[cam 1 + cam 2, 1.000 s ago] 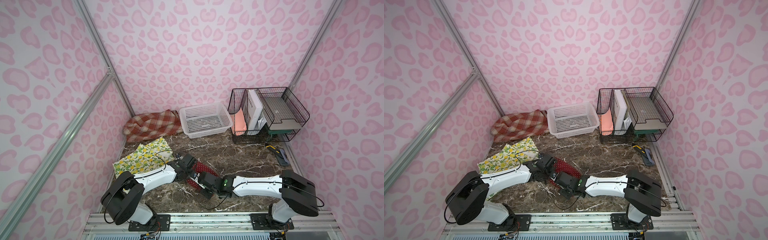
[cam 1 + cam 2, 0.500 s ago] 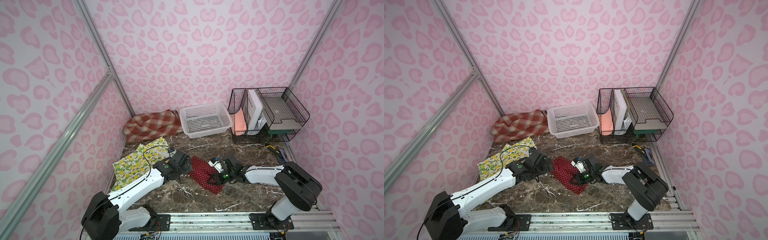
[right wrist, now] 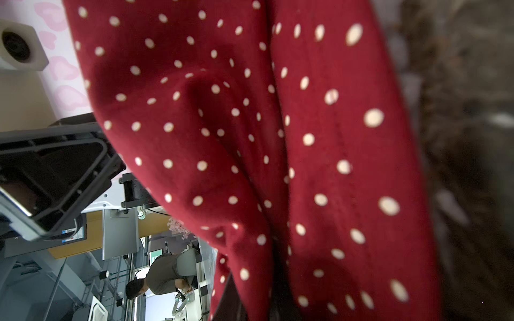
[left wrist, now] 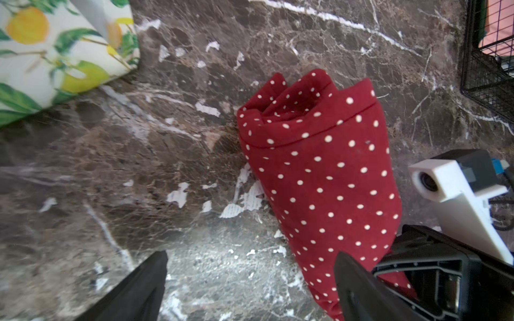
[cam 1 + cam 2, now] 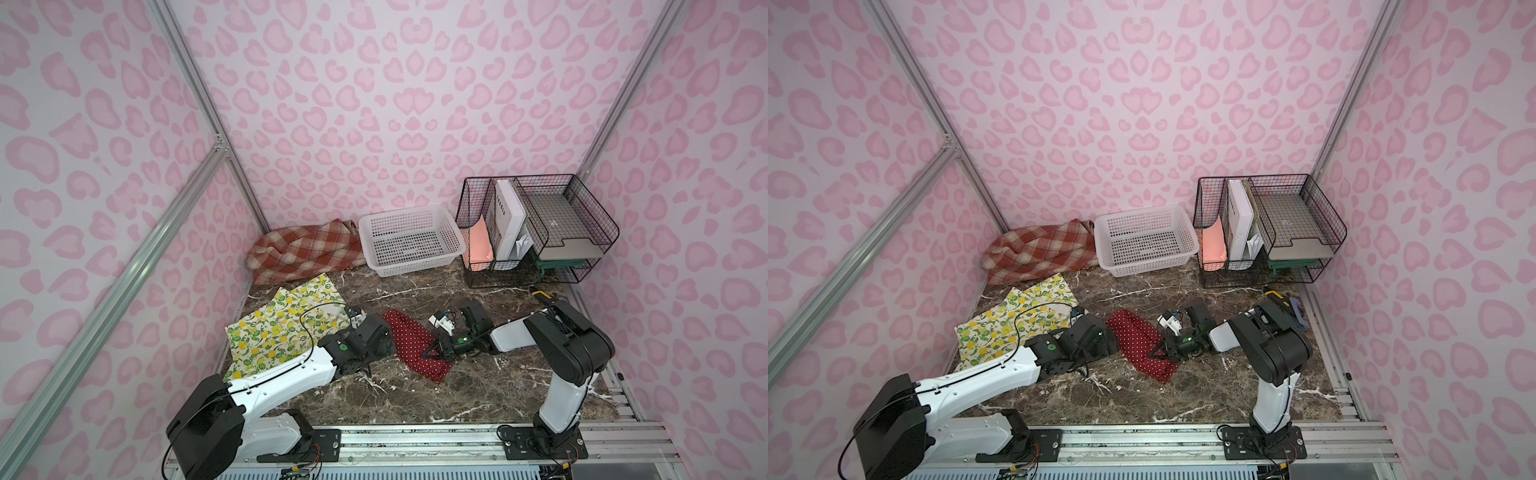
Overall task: Roll up the skirts
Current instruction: Roll the skirt at the center of the board.
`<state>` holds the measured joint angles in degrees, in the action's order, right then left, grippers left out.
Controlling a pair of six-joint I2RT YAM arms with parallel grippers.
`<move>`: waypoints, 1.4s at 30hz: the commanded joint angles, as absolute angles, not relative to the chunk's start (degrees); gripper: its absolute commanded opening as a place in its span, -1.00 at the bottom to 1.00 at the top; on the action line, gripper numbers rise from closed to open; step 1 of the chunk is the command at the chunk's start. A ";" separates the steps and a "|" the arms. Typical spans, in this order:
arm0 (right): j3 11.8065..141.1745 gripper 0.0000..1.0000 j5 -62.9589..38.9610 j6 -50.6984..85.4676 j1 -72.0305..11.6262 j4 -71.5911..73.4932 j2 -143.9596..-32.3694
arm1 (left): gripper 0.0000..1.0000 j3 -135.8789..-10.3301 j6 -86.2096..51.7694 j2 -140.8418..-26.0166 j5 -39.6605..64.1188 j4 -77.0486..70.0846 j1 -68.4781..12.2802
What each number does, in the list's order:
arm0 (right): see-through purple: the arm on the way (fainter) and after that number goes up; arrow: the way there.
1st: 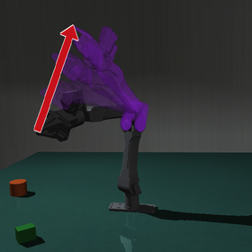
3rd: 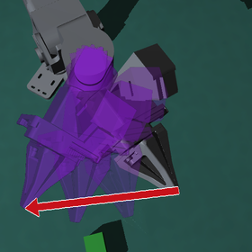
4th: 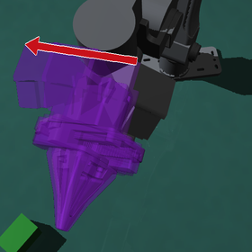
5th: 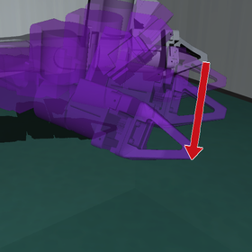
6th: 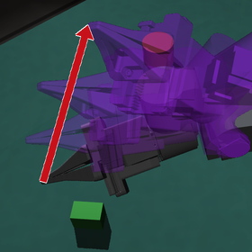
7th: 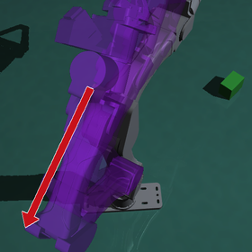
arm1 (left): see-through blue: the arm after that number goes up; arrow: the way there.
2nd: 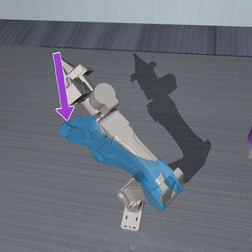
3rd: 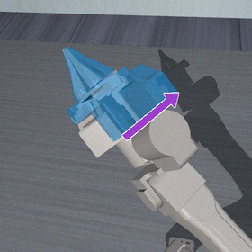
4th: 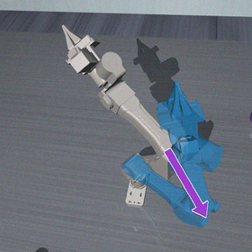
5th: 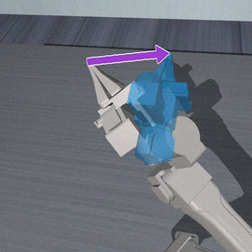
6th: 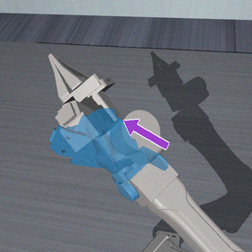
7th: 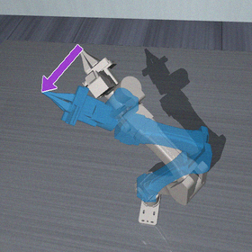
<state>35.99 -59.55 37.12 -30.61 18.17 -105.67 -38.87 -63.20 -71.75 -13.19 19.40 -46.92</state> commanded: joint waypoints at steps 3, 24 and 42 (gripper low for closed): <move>35.64 -1.00 -52.25 32.63 -30.85 10.04 -106.85 | 0.97 -38.52 -67.70 -76.05 -16.31 8.74 -48.44; 37.83 -0.41 -44.39 28.16 -31.23 -1.25 -103.16 | -1.00 -42.39 -72.86 -92.97 -27.64 9.75 -48.54; 46.93 0.27 -8.52 23.25 -38.21 -32.31 -76.13 | -1.00 -46.78 -69.14 -92.58 -27.52 16.72 -48.61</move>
<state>45.10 -22.35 24.01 -36.51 -19.97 -79.37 -45.95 -71.50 -92.66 -25.50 11.27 -48.71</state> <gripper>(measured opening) 0.632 0.106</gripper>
